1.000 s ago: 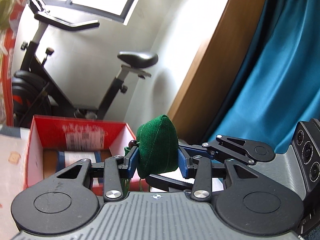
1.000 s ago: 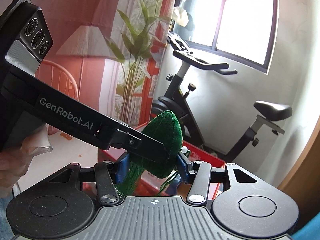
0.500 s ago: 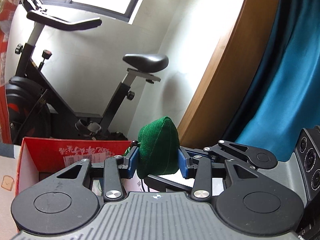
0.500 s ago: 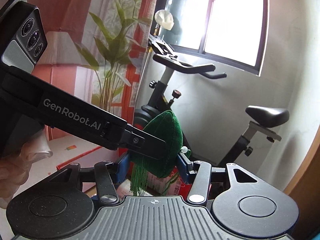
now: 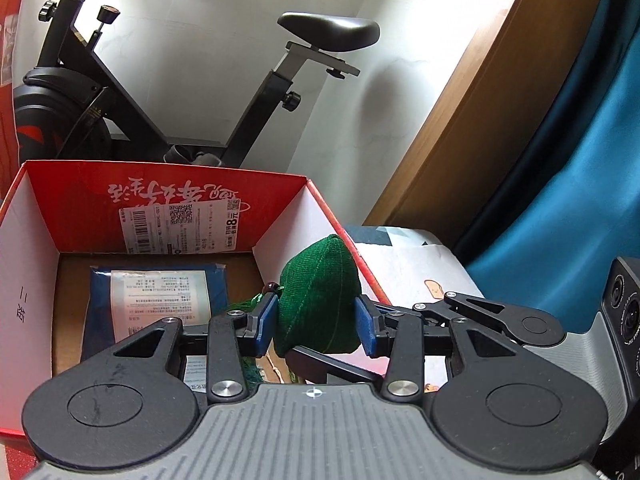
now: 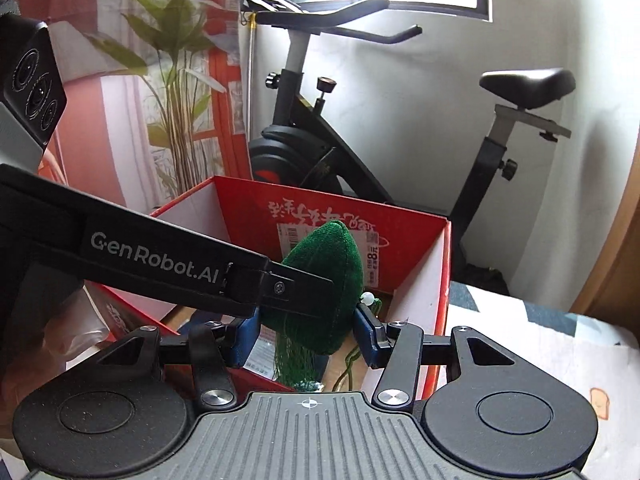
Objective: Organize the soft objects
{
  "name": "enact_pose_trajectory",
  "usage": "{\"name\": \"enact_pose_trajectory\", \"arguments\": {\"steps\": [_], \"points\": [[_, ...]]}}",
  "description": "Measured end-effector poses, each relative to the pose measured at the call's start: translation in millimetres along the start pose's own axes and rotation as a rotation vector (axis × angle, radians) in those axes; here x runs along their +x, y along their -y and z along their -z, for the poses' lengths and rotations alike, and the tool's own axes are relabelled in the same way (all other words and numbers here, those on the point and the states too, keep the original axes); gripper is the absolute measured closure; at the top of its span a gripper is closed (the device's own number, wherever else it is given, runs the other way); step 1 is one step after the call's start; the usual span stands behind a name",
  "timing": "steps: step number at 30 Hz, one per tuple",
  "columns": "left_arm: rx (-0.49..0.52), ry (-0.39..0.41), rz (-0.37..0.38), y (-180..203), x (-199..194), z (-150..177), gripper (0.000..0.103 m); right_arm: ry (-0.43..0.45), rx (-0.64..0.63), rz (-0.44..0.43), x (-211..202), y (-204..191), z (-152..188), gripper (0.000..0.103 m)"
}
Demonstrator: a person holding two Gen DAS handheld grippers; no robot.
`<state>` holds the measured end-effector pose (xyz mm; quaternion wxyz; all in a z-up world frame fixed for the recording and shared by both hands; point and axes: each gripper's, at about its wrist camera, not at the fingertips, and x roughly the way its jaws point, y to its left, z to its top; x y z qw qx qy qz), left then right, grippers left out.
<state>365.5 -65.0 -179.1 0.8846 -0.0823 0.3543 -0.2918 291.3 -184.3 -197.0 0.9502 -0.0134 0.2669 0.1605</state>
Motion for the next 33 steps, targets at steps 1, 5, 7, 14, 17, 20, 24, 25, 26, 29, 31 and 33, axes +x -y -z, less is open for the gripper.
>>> {"name": "enact_pose_trajectory", "arguments": {"steps": [1, 5, 7, 14, 17, 20, 24, 25, 26, 29, 31, 33], "points": [[0.006, 0.001, -0.005, 0, 0, 4, 0.059, -0.002, 0.014, -0.003, 1, 1, 2, 0.056], [0.003, -0.003, -0.02, -3, 7, 6, 0.059, -0.011, 0.094, -0.025, 2, 11, 6, 0.055], [0.01, 0.006, -0.035, -4, 8, 6, 0.059, -0.013, 0.098, -0.005, 1, 11, 8, 0.055], [0.052, 0.073, -0.134, -2, -19, 2, 0.036, 0.018, 0.075, 0.074, -15, 7, 15, 0.05], [0.109, 0.127, -0.179, 1, -45, 2, 0.007, 0.068, 0.079, 0.088, -31, 7, 16, 0.027], [0.147, 0.193, -0.235, 3, -70, 4, 0.001, 0.118, 0.089, 0.078, -49, 7, 16, 0.012], [0.187, 0.244, -0.294, 5, -100, 9, 0.0, 0.174, 0.098, 0.086, -70, 5, 15, 0.0], [0.198, 0.257, -0.319, 7, -108, 12, 0.0, 0.178, 0.099, 0.087, -74, 4, 16, 0.0], [0.202, 0.264, -0.337, 7, -113, 15, 0.0, 0.182, 0.099, 0.089, -78, 2, 17, 0.0], [0.17, 0.284, -0.373, 6, -133, 25, 0.0, 0.21, 0.103, 0.091, -92, -4, 22, 0.0], [0.134, 0.284, -0.382, 2, -144, 34, 0.0, 0.229, 0.113, 0.092, -101, -8, 28, 0.0], [0.101, 0.285, -0.393, 0, -153, 44, 0.0, 0.246, 0.127, 0.096, -110, -13, 36, 0.0]]}}
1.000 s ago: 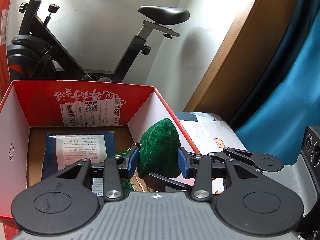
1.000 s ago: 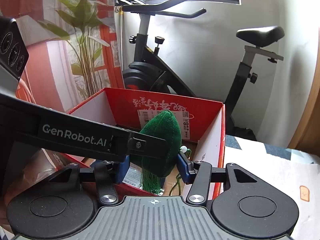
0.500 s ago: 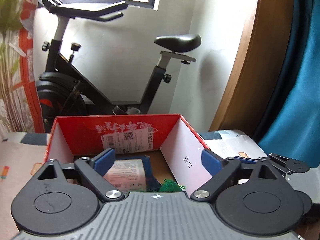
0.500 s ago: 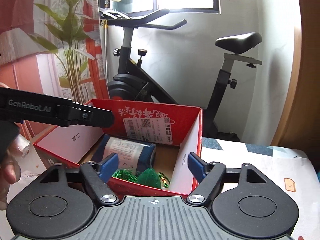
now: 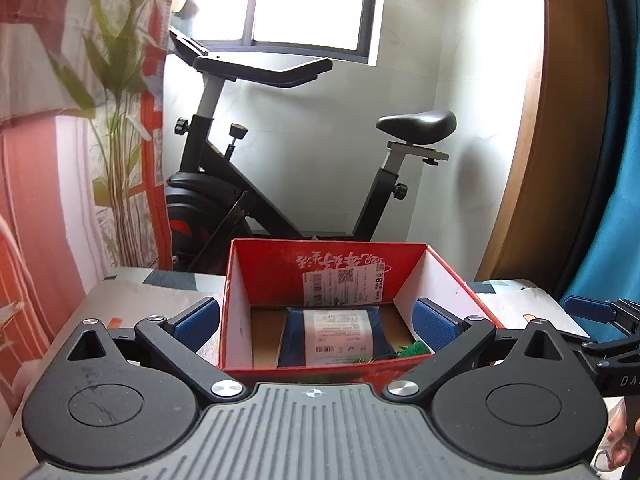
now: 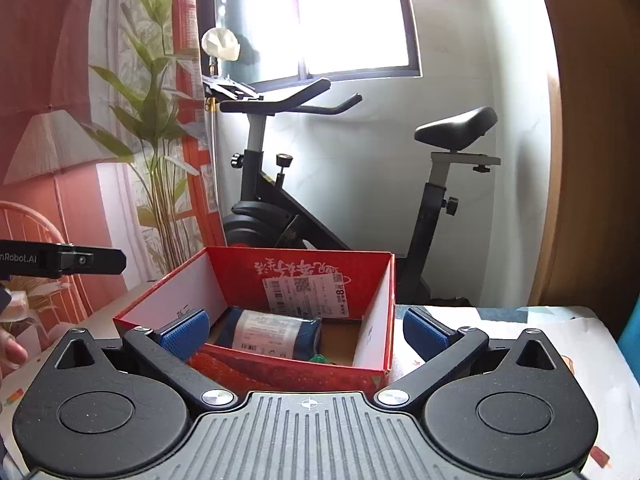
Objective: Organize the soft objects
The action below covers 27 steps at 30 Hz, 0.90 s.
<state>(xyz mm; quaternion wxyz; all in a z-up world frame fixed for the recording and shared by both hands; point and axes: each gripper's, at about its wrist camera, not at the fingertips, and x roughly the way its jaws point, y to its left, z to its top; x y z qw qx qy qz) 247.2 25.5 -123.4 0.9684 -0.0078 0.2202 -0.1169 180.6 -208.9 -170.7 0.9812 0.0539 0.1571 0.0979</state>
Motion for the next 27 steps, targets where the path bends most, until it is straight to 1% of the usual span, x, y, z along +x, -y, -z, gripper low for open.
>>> {"name": "enact_pose_trajectory", "arguments": {"steps": [4, 8, 11, 15, 18, 21, 24, 27], "points": [[-0.036, -0.034, -0.014, -9, -19, 23, 0.0, 0.011, 0.037, 0.018, -17, -5, 14, 0.0], [-0.053, -0.04, -0.049, -12, -36, 47, 0.0, 0.017, 0.067, 0.037, -32, -11, 34, 0.0], [-0.076, -0.062, -0.042, -15, -44, 63, 0.0, 0.031, 0.078, 0.07, -44, -15, 52, 0.0], [-0.075, -0.082, -0.048, -16, -51, 85, 0.0, 0.011, 0.082, 0.069, -53, -15, 80, 0.0], [-0.055, -0.082, -0.081, -13, -55, 105, 0.0, -0.021, 0.054, 0.071, -53, -18, 97, 0.0], [-0.056, -0.128, -0.079, -13, -51, 123, 0.0, -0.045, 0.053, 0.054, -50, -21, 109, 0.0], [-0.066, -0.147, -0.08, -11, -51, 137, 0.0, -0.052, 0.026, 0.052, -49, -26, 118, 0.0], [-0.044, -0.185, -0.082, -6, -45, 145, 0.0, -0.072, -0.002, 0.043, -47, -30, 131, 0.0]]}}
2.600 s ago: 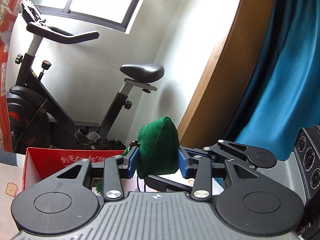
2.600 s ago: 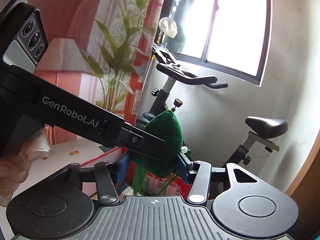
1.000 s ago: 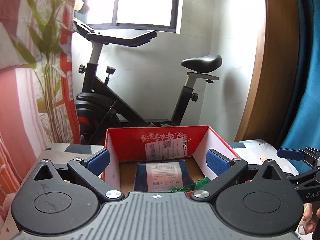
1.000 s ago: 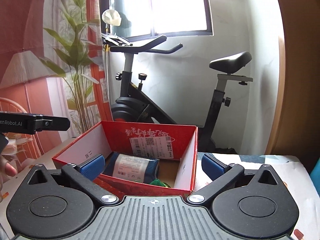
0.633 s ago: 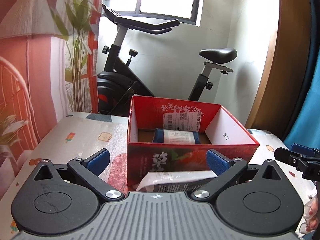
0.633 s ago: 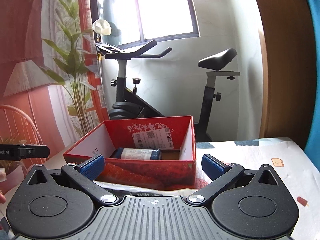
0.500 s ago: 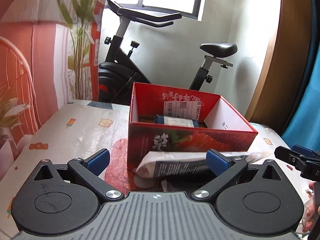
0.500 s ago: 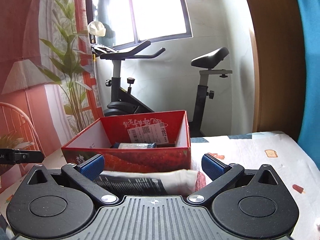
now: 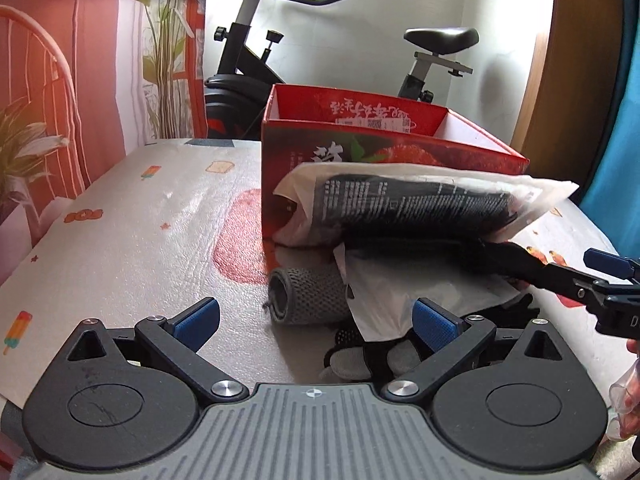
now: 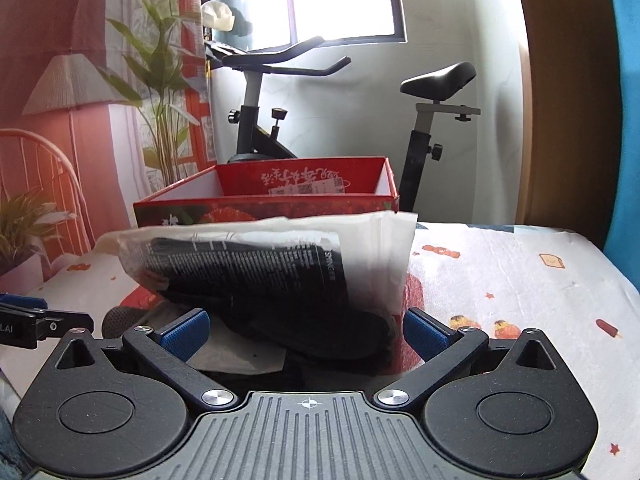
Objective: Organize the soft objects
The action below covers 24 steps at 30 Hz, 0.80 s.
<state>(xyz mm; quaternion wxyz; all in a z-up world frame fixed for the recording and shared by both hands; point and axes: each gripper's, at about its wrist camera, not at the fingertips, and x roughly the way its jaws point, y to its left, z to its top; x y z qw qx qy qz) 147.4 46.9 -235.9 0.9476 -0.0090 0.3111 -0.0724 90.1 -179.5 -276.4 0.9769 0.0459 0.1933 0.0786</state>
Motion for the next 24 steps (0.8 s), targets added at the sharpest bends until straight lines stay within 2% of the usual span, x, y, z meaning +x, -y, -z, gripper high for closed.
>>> {"name": "enact_pose_trajectory", "arguments": {"steps": [6, 9, 13, 18, 21, 23, 24], "points": [[0.013, -0.033, 0.047, 5, 9, 14, 0.0, -0.061, -0.036, -0.035, 10, -9, 17, 0.0], [-0.004, -0.078, 0.072, 3, 17, 20, 0.0, -0.099, -0.048, -0.056, 19, -14, 23, 0.001], [0.012, -0.118, 0.076, 9, 25, 26, 0.0, -0.139, -0.071, -0.062, 28, -17, 31, 0.011], [0.014, -0.154, 0.091, 10, 33, 30, 0.0, -0.14, -0.044, -0.079, 32, -14, 33, 0.018], [0.026, -0.169, 0.105, 13, 37, 32, 0.0, -0.144, -0.031, -0.086, 32, -12, 33, 0.028], [0.044, -0.175, 0.114, 16, 38, 33, 0.0, -0.156, -0.024, -0.102, 34, -11, 32, 0.04], [0.056, -0.178, 0.119, 18, 39, 34, 0.0, -0.159, -0.023, -0.107, 34, -11, 33, 0.042]]}}
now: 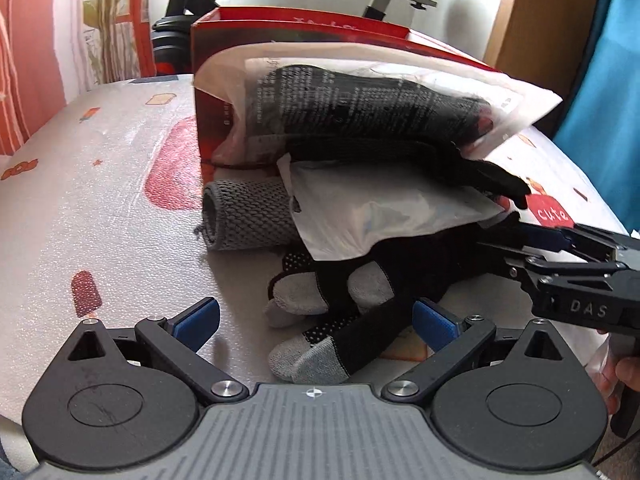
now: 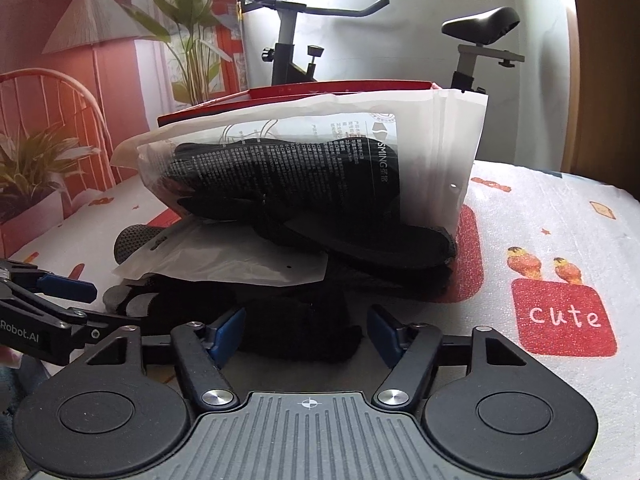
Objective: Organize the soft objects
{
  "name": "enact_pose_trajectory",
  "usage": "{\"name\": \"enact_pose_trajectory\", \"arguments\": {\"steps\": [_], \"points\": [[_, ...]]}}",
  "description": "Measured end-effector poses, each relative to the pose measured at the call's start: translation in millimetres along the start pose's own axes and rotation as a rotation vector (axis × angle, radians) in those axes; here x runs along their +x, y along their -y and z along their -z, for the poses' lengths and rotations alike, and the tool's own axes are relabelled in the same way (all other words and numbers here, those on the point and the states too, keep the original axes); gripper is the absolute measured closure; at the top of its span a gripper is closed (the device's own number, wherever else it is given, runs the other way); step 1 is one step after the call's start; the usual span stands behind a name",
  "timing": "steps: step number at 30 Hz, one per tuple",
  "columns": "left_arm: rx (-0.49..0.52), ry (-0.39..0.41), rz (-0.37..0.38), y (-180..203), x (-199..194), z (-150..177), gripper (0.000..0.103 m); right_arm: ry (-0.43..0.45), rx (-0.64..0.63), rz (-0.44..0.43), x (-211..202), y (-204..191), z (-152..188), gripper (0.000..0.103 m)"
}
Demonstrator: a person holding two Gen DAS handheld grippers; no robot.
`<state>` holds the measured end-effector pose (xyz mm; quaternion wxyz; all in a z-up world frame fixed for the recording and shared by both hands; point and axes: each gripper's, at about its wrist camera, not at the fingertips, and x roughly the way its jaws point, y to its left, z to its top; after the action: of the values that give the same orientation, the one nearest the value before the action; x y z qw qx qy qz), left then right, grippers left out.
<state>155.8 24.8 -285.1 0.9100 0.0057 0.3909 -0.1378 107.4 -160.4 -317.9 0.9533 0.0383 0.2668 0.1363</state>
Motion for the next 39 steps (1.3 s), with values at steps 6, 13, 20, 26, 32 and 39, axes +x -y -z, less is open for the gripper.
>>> {"name": "enact_pose_trajectory", "arguments": {"steps": [6, 13, 20, 26, 32, 39], "points": [[0.029, -0.006, -0.004, 5, 4, 2, 0.0, -0.008, -0.009, -0.019, 2, -1, 0, 0.056], [0.018, -0.002, 0.02, 2, 5, 2, 0.012, -0.013, -0.021, -0.034, 2, -4, 1, 0.065], [0.01, 0.011, 0.058, 0, 3, 2, 0.029, -0.018, -0.026, -0.043, 3, -4, 2, 0.069], [0.016, 0.019, 0.069, 2, 2, 4, 0.054, -0.02, -0.043, -0.047, 4, -7, 3, 0.071], [-0.027, -0.01, 0.089, -5, -1, 0, 0.083, -0.028, -0.049, -0.062, 3, -8, 2, 0.073], [-0.13, -0.031, 0.107, -20, -10, -6, 0.088, -0.022, -0.04, -0.119, -8, -11, -3, 0.083]]}}
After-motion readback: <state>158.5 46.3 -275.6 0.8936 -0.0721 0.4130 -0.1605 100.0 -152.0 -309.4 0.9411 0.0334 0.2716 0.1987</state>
